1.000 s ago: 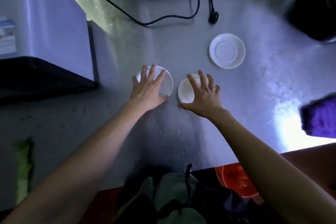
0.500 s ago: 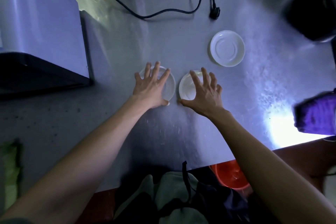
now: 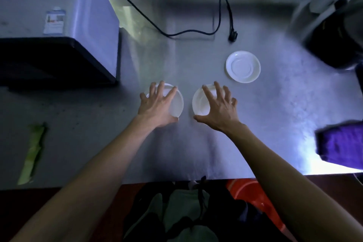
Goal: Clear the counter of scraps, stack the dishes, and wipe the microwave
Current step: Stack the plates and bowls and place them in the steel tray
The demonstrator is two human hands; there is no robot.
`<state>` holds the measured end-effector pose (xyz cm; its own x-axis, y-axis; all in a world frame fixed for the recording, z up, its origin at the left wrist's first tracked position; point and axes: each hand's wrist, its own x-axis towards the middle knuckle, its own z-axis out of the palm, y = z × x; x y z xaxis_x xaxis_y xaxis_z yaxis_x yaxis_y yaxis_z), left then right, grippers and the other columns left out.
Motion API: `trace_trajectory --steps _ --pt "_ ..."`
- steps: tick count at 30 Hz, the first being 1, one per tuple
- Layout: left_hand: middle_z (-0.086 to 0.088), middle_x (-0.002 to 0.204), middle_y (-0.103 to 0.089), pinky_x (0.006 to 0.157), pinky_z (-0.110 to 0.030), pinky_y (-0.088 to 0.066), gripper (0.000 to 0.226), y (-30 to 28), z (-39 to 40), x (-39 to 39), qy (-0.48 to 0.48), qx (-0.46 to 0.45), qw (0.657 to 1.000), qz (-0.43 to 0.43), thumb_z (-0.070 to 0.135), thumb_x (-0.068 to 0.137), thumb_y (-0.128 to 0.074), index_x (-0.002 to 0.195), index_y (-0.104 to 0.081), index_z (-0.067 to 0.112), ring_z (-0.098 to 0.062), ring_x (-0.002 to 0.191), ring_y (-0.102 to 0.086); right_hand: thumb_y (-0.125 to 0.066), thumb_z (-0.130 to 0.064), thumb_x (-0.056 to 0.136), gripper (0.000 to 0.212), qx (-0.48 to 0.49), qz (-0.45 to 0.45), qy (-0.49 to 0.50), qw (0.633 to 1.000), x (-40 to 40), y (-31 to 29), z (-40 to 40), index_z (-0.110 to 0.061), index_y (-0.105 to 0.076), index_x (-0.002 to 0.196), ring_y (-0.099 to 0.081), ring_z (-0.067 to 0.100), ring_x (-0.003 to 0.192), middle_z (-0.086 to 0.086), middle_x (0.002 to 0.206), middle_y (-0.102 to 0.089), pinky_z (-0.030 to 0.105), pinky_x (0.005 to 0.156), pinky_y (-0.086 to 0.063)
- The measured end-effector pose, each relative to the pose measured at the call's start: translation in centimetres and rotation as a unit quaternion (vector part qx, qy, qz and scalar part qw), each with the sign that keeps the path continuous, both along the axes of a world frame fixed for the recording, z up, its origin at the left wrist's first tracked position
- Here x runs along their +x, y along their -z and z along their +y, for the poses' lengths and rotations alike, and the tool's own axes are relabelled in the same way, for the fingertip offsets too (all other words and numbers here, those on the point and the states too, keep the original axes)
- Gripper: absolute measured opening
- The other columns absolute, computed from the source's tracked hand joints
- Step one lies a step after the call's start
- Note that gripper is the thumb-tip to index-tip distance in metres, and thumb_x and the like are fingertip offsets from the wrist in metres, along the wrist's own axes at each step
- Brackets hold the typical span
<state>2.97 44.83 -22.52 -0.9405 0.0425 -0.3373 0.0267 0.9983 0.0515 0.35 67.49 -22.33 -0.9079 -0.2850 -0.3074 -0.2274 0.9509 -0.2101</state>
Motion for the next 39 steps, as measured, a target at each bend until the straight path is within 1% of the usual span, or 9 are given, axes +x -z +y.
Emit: trace_trajectory --steps 5,10,15,18,28,34,37,39 --pt "-0.004 0.155 -0.009 0.103 -0.063 -0.033 0.116 -2.2 -1.1 5.1 -0.083 0.009 0.996 0.015 0.074 0.05 -0.069 0.147 -0.012 0.043 -0.034 0.143 -0.011 -0.067 -0.078 0.063 0.115 -0.016 0.022 -0.073 0.997 1.5 -0.9 -1.6 -0.038 -0.009 0.155 -0.007 0.038 0.147 0.004 0.164 -0.001 0.059 0.108 -0.027" --pt "0.001 0.158 0.0 0.11 -0.062 -0.025 0.114 -3.8 -3.0 11.1 -0.17 0.022 0.985 -0.002 0.073 0.056 -0.066 0.148 -0.006 0.044 -0.031 0.146 -0.003 -0.069 -0.077 0.063 0.115 -0.035 0.031 -0.156 0.987 3.8 -1.7 -4.9 -0.037 -0.01 0.154 -0.008 0.039 0.146 0.005 0.163 -0.003 0.06 0.108 -0.027" --pt "-0.001 0.158 -0.003 0.107 -0.064 -0.028 0.112 -4.4 -5.7 16.9 -0.232 0.026 0.972 0.024 0.075 0.059 -0.063 0.15 -0.007 0.042 -0.034 0.145 -0.005 -0.07 -0.076 0.063 0.115 -0.047 0.035 -0.233 0.971 6.2 -2.3 -9.1 -0.037 -0.011 0.154 -0.01 0.04 0.146 0.006 0.163 -0.004 0.062 0.108 -0.028" --pt "-0.001 0.158 -0.001 0.108 -0.064 -0.026 0.112 -4.2 -7.6 19.9 -0.269 0.024 0.963 0.02 0.077 0.059 -0.061 0.15 -0.004 0.043 -0.035 0.145 -0.003 -0.07 -0.077 0.063 0.115 -0.045 0.043 -0.272 0.96 7.8 -2.4 -11.9 -0.037 -0.012 0.154 -0.011 0.041 0.146 0.007 0.162 -0.006 0.064 0.107 -0.029" --pt "0.0 0.16 0.003 0.109 -0.065 -0.025 0.113 -3.0 -15.8 30.9 -0.379 0.045 0.924 0.015 0.078 0.058 -0.059 0.15 -0.002 0.044 -0.032 0.147 0.002 -0.069 -0.078 0.062 0.114 -0.015 0.063 -0.377 0.924 15.1 -2.4 -23.9 -0.035 -0.016 0.153 -0.015 0.04 0.144 0.007 0.161 -0.011 0.064 0.103 -0.034" --pt "-0.003 0.159 -0.001 0.109 -0.062 -0.027 0.115 -2.6 -22.6 38.4 -0.426 0.043 0.903 0.034 0.08 0.057 -0.059 0.151 -0.004 0.042 -0.034 0.146 -0.002 -0.069 -0.077 0.065 0.114 0.005 0.07 -0.425 0.903 21.3 -3.3 -32.2 -0.036 -0.013 0.155 -0.012 0.039 0.146 0.006 0.163 -0.007 0.062 0.105 -0.034" --pt "-0.003 0.159 0.002 0.11 -0.062 -0.025 0.115 -2.6 -26.1 41.8 -0.443 0.045 0.895 0.031 0.079 0.06 -0.06 0.151 -0.001 0.042 -0.035 0.147 0.001 -0.069 -0.077 0.066 0.114 0.003 0.069 -0.44 0.896 24.2 -4.0 -36.2 -0.036 -0.012 0.156 -0.009 0.039 0.148 0.006 0.164 -0.004 0.063 0.108 -0.031" --pt "-0.004 0.16 0.002 0.11 -0.061 -0.025 0.113 -2.8 -28.3 44.0 -0.454 0.046 0.889 0.032 0.077 0.061 -0.061 0.152 -0.003 0.041 -0.034 0.147 0.001 -0.069 -0.076 0.067 0.113 0.003 0.071 -0.446 0.892 26.0 -4.5 -38.6 -0.036 -0.012 0.156 -0.008 0.039 0.148 0.006 0.165 -0.003 0.064 0.109 -0.029"
